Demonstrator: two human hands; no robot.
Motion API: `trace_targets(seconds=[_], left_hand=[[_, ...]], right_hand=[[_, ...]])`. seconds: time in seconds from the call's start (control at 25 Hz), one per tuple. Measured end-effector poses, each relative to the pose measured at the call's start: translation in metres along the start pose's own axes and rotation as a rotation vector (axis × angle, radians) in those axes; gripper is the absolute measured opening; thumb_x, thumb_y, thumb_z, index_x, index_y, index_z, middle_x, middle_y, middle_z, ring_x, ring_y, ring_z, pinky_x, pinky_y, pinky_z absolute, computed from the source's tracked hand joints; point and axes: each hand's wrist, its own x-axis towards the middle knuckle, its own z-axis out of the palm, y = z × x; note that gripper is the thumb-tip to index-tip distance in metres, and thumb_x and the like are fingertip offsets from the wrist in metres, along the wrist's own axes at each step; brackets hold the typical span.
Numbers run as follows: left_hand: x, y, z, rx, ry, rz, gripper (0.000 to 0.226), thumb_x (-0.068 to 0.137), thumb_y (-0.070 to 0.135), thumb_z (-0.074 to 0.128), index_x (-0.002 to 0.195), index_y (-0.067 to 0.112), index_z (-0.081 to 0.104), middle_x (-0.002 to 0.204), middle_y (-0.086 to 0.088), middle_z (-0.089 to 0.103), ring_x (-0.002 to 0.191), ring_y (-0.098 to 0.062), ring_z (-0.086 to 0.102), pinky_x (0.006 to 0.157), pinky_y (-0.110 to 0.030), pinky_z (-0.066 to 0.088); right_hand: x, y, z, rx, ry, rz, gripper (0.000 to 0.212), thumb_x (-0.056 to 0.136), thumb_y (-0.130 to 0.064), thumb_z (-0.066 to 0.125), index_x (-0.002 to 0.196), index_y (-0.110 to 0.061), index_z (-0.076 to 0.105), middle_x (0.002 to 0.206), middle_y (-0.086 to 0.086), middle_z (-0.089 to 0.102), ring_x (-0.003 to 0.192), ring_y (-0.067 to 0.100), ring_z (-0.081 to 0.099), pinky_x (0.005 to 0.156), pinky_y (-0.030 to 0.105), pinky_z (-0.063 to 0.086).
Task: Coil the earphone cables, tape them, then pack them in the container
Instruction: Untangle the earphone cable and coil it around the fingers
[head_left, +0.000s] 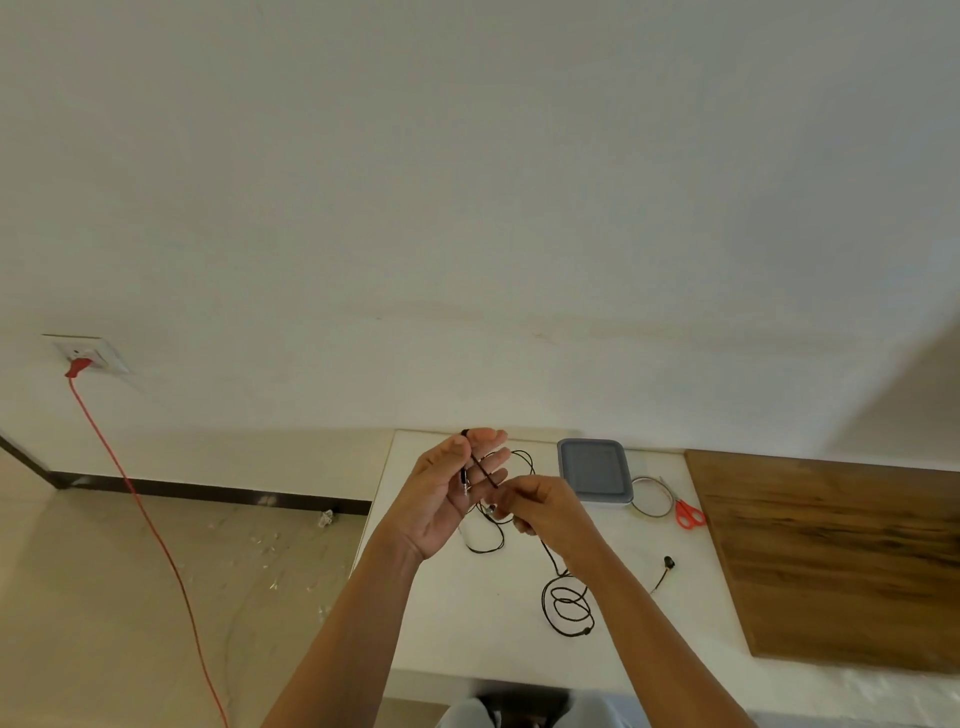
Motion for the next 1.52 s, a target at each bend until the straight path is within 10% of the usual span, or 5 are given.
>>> trace_targets(seconds=[0.56, 0.84, 1.12, 1.52], left_hand=[[-0.006, -0.015, -0.010, 0.336, -0.025, -0.251, 0.029, 0.098, 0.023, 0.048, 0.109, 0.011, 0.071, 0.122, -0.005, 0.068, 0.117, -0.029, 0.062, 0.096, -0.034, 0.051], [-0.007, -0.009, -0.003, 0.174, -0.128, -0.229, 0.036, 0.099, 0.025, 0.044, 0.112, 0.003, 0.069, 0.123, -0.015, 0.065, 0.111, -0.042, 0.062, 0.091, -0.051, 0.052], [-0.006, -0.011, -0.007, 0.024, -0.035, -0.173, 0.034, 0.090, 0.024, 0.053, 0.108, 0.002, 0.072, 0.122, -0.016, 0.066, 0.114, -0.036, 0.062, 0.083, -0.052, 0.056], [0.010, -0.017, -0.009, 0.062, 0.106, -0.059, 0.030, 0.097, 0.024, 0.047, 0.108, 0.015, 0.074, 0.127, 0.000, 0.066, 0.116, -0.021, 0.060, 0.102, -0.045, 0.047]], right_hand=[[0.004, -0.053, -0.022, -0.450, 0.044, -0.398, 0.016, 0.092, -0.015, 0.058, 0.080, -0.024, 0.063, 0.068, -0.014, 0.061, 0.058, 0.013, 0.053, 0.056, 0.019, 0.044], [0.028, -0.028, -0.020, -0.186, -0.022, -0.123, 0.018, 0.092, -0.010, 0.055, 0.086, -0.014, 0.071, 0.083, 0.000, 0.072, 0.077, 0.007, 0.065, 0.075, 0.022, 0.052], [-0.001, 0.015, -0.007, -0.001, -0.172, 0.042, 0.036, 0.098, -0.009, 0.039, 0.075, -0.020, 0.064, 0.063, -0.005, 0.059, 0.055, 0.009, 0.043, 0.053, 0.015, 0.036], [-0.007, -0.005, -0.009, -0.340, -0.359, 0.061, 0.030, 0.095, -0.019, 0.045, 0.078, -0.017, 0.069, 0.061, -0.008, 0.061, 0.052, 0.004, 0.047, 0.056, 0.017, 0.040]])
